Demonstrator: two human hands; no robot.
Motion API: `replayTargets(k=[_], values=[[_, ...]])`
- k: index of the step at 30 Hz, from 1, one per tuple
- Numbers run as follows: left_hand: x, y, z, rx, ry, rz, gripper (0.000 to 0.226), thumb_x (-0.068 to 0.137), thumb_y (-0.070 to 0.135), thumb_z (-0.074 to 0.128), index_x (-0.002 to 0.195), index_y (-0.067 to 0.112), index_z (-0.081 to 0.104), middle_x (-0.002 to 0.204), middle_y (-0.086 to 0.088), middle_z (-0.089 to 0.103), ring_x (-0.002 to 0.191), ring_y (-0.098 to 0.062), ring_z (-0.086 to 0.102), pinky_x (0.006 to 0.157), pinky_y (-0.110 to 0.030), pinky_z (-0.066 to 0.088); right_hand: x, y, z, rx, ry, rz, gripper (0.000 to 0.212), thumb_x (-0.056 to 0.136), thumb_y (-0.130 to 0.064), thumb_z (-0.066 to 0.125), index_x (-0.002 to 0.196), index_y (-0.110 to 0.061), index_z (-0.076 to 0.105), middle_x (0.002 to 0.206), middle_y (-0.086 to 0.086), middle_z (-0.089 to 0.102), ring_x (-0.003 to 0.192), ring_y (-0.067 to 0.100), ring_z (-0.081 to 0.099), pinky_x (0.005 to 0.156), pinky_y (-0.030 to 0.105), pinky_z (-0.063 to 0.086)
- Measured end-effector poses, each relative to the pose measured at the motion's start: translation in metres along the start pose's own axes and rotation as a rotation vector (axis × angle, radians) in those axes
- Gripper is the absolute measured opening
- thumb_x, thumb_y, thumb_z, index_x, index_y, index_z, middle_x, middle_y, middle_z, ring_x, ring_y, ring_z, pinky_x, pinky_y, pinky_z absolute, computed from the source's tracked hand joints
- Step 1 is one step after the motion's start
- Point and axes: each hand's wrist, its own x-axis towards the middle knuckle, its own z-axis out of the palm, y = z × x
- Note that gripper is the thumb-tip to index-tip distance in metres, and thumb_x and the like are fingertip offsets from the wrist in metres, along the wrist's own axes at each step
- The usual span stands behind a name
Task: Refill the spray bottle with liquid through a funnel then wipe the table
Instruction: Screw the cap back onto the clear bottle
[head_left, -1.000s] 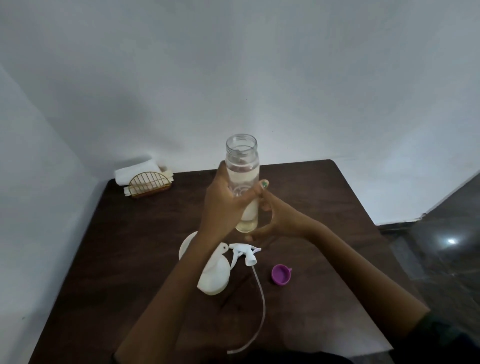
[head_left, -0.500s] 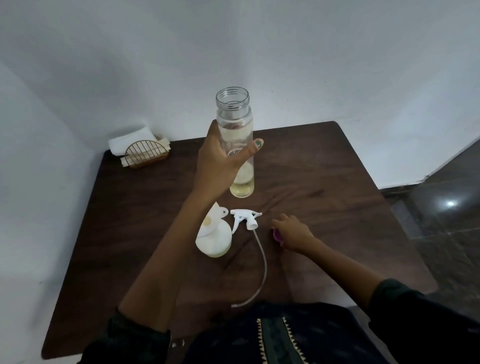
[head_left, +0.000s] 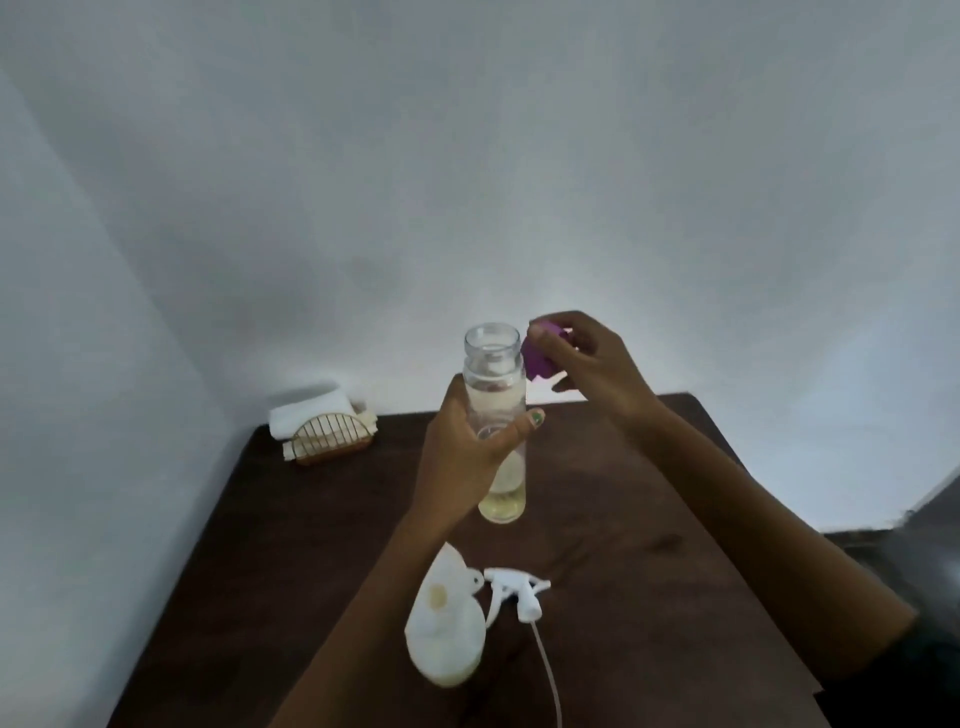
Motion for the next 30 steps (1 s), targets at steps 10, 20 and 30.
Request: replayTargets(k=[10,20,30], values=[[0.015,0.021,-0.011,0.049,0.041,-0.015,0.069,0.063,0.06,0.069,0.122,0.034,0.045,0.122,0.011,0.059,0.107,-0.012,0.061,0.095,-0.03,0.051,0.021,-0.07,0.01,0.067,-0.179,-0.191,0.036,0.069,-0.017,0.082,0.094,-0.009,0.058,0.097,0.015,0.067,0.083,0.018,0.064,0.073,0.029,0.053],[0.017,0.02,-0.017,0.096,0.063,-0.07,0.056,0.075,0.045,0.073,0.122,0.029,0.045,0.116,0.014,0.054,0.098,-0.006,0.054,0.084,-0.014,0.045,0.026,-0.087,0.003,-0.232,-0.491,-0.285,0.037,0.072,-0.007,0.078,0.104,-0.008,0.059,0.104,0.003,0.065,0.095,0.015,0.062,0.078,0.028,0.055],[0.013,0.009,-0.016,0.123,0.009,-0.053,0.059,0.076,0.039,0.074,0.126,0.024,0.045,0.117,0.012,0.055,0.102,-0.008,0.057,0.082,-0.011,0.043,0.041,-0.11,0.006,-0.778,-0.768,-0.32,0.039,0.077,-0.015,0.075,0.112,-0.026,0.064,0.113,-0.006,0.064,0.095,0.01,0.061,0.079,0.023,0.054]])
